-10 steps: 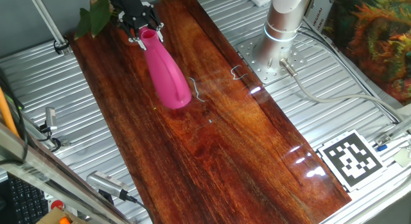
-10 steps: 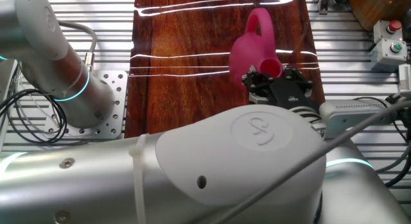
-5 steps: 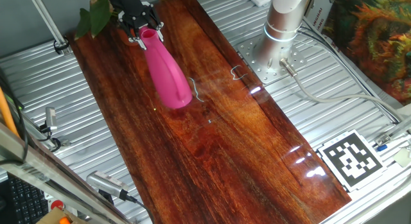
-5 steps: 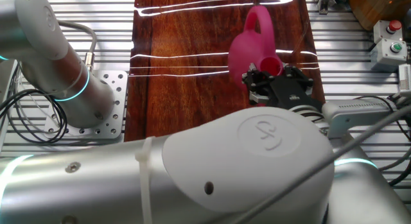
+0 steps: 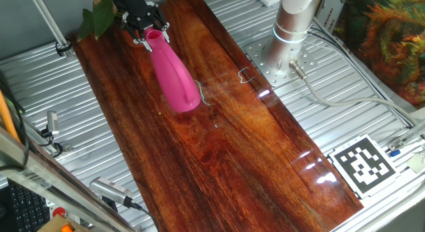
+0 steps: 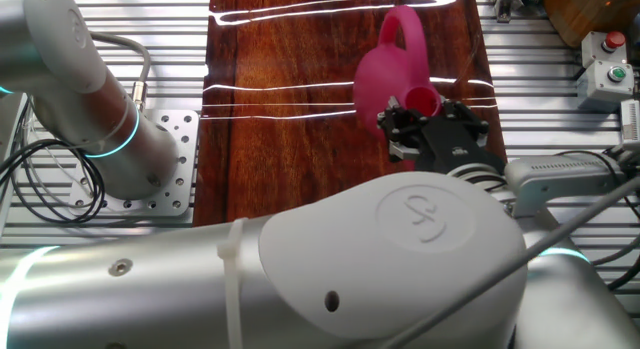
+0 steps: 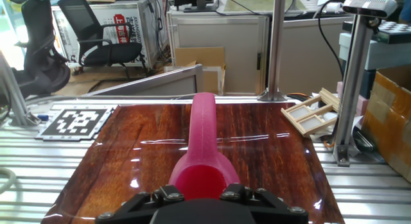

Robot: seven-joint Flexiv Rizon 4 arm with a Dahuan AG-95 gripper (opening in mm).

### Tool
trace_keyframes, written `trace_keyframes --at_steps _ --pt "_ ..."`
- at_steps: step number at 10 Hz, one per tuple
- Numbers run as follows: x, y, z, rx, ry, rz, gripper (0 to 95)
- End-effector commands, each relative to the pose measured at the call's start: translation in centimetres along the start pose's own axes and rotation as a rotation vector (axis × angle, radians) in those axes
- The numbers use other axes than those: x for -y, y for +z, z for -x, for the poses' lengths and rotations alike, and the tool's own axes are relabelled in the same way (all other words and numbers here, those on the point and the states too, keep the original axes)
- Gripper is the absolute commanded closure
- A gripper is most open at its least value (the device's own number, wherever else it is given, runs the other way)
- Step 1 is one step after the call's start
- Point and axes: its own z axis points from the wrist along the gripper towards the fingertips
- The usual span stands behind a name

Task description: Water the plant

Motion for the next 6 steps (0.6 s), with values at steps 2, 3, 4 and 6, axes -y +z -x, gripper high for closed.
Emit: trace_keyframes --at_steps 2,3,4,6 --pt "-0.01 -0.06 0.53 0.012 0.003 0.005 95.0" --pt "0.03 -0.03 0.70 0.014 -0.005 0.008 95.0" --pt "0.04 -0.07 0.88 0.022 0.001 0.008 95.0" --pt "0.05 -0.10 1.16 0.023 -0.001 0.010 95.0"
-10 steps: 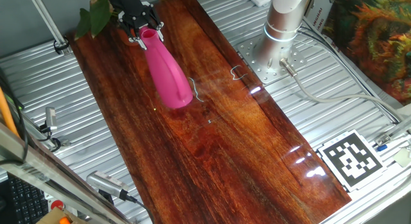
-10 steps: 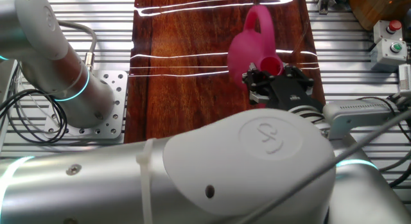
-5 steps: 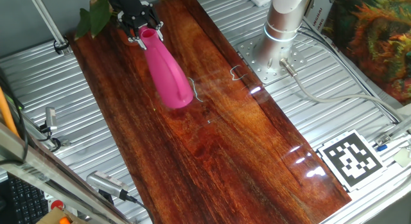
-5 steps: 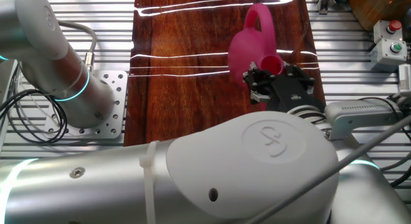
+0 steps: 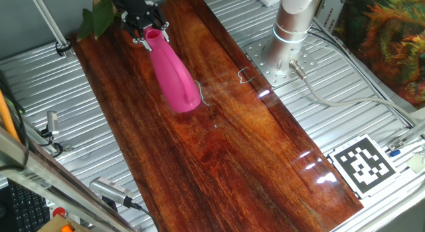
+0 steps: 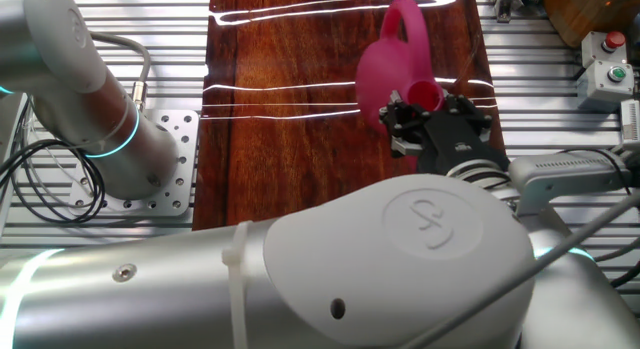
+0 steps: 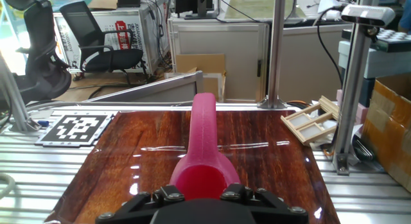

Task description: Water the plant

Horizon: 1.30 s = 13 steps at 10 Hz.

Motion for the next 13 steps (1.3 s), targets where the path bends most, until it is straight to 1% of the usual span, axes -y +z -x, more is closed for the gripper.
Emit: trace_keyframes --at_steps 1,2,4,6,8,9,13 --pt "0.0 -0.1 0.4 0.003 -0.009 0.006 95.0" --pt "0.0 -0.2 0.5 0.011 -0.001 0.004 95.0" --pt "0.1 -0.1 0.8 0.014 -0.003 0.003 95.0" --pt "0.2 0.1 1.0 0.033 -0.006 0.004 95.0" --pt "0.2 0.0 1.1 0.041 -0.020 0.010 95.0" --pt "0.2 0.0 1.2 0.052 -0.021 0.017 95.0" --pt "0.1 -0.1 1.4 0.052 -0.020 0.021 95.0"
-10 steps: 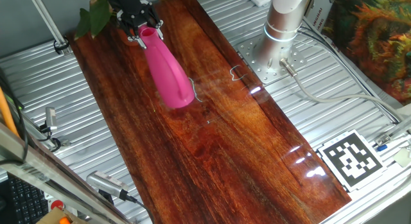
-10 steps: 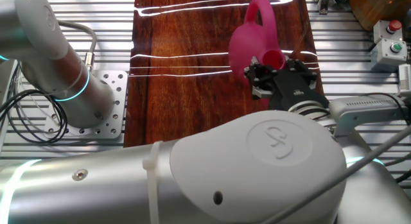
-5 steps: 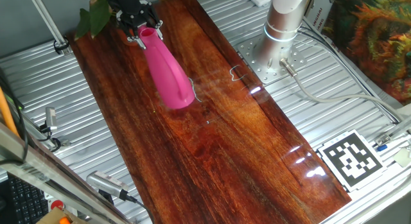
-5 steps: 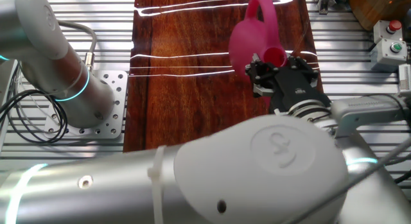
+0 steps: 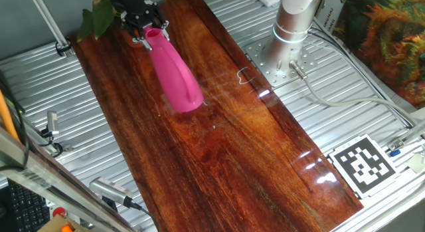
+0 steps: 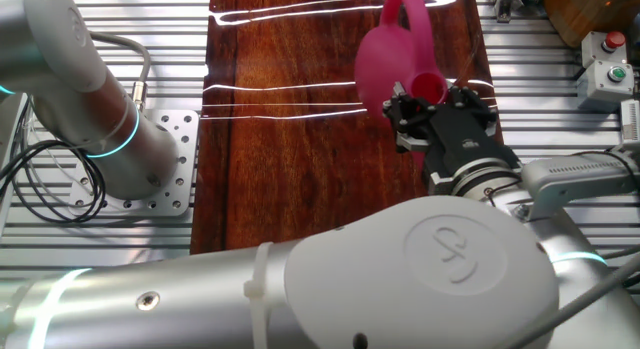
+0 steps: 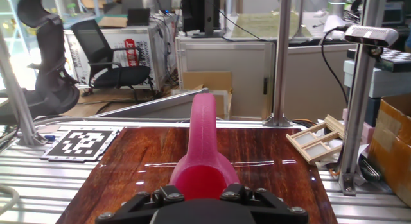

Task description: Water the plant

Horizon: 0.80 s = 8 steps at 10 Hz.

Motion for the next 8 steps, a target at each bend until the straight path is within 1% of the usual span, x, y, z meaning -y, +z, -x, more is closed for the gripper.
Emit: trace_keyframes --at_steps 1,2,8 --pt "-0.12 0.01 0.21 0.005 0.004 -0.003 95.0" --pt "-0.13 -0.01 0.28 0.004 0.001 -0.002 95.0" --pt "-0.27 -0.25 1.11 0.025 0.004 -0.002 95.0"
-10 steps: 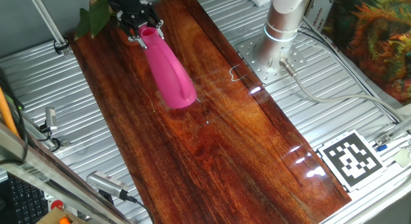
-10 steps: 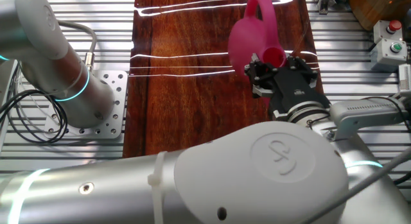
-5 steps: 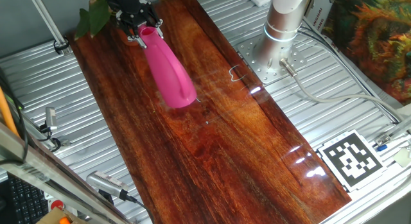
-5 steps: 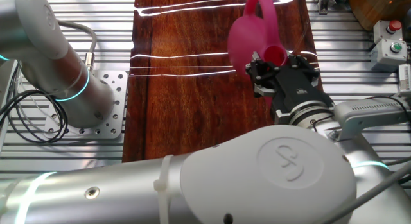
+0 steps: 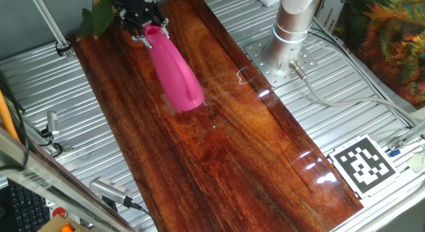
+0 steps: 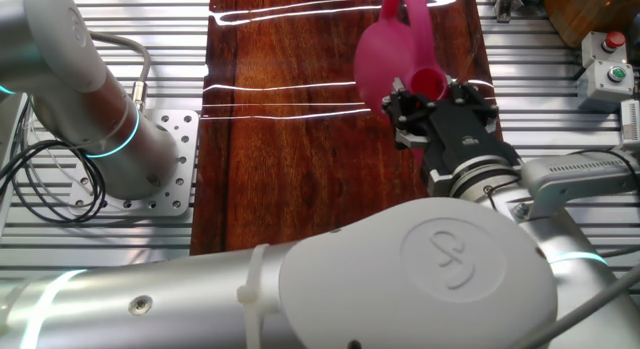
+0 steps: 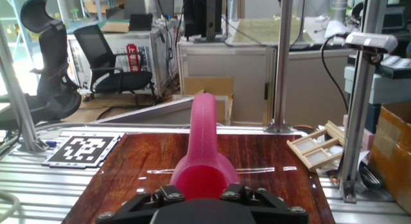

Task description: Water the plant

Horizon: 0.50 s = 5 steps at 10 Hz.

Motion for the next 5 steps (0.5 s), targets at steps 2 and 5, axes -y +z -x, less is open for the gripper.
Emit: trace_keyframes --at_steps 2,5 --pt "-0.07 -0.11 0.51 0.010 0.002 -0.001 95.0" --pt "-0.13 -0.18 0.85 0.027 0.001 -0.001 95.0"
